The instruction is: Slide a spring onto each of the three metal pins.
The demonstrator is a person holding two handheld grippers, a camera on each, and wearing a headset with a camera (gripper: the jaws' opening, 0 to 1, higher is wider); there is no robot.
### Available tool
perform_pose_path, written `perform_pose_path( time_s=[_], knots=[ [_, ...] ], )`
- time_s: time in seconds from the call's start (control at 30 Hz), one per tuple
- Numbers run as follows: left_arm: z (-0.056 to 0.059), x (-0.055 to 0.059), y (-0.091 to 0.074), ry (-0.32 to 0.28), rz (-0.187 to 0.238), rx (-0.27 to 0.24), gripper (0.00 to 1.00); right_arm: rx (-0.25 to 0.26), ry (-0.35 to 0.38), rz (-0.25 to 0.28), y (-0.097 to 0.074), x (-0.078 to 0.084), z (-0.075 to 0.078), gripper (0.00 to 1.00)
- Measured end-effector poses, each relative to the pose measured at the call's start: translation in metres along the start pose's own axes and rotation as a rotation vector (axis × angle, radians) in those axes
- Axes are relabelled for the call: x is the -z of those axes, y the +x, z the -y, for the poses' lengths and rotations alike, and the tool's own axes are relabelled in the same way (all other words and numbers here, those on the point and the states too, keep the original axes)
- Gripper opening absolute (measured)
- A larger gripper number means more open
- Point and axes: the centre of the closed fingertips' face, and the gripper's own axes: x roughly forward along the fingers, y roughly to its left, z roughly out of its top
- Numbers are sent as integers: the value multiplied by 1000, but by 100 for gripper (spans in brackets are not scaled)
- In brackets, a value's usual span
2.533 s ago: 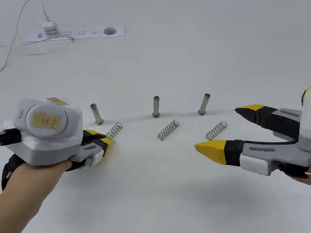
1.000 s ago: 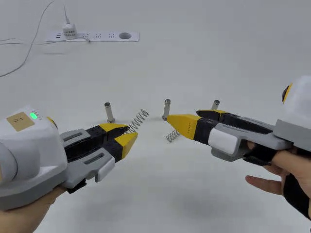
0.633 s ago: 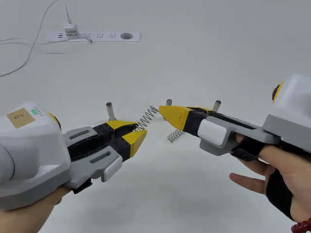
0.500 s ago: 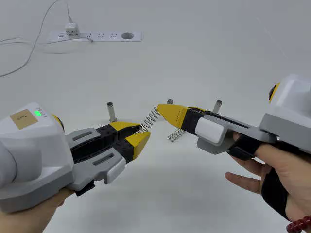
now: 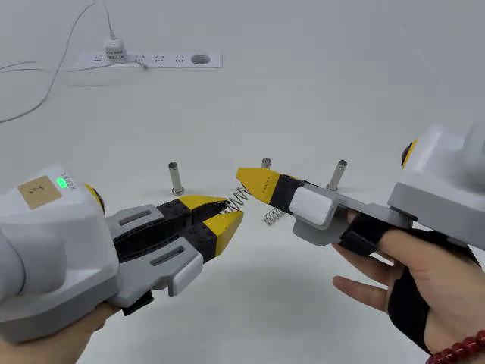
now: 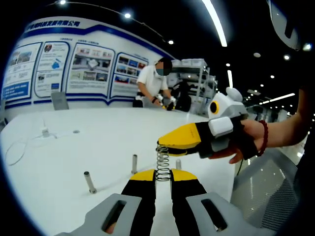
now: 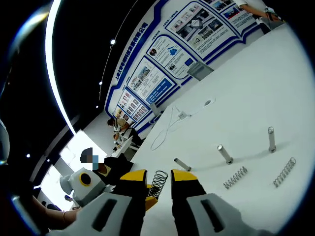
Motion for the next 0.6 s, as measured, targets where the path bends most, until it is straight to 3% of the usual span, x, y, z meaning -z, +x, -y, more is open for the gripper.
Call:
perform_pose_path(
  time_s=[0.37, 0.6],
  knots=[
    [3, 0, 0, -8, 2, 3, 10, -3, 21, -13, 0, 3, 0, 12],
    [2, 2, -1, -17, -18, -7, 11, -19, -23, -23, 1, 4, -5, 11]
  ],
)
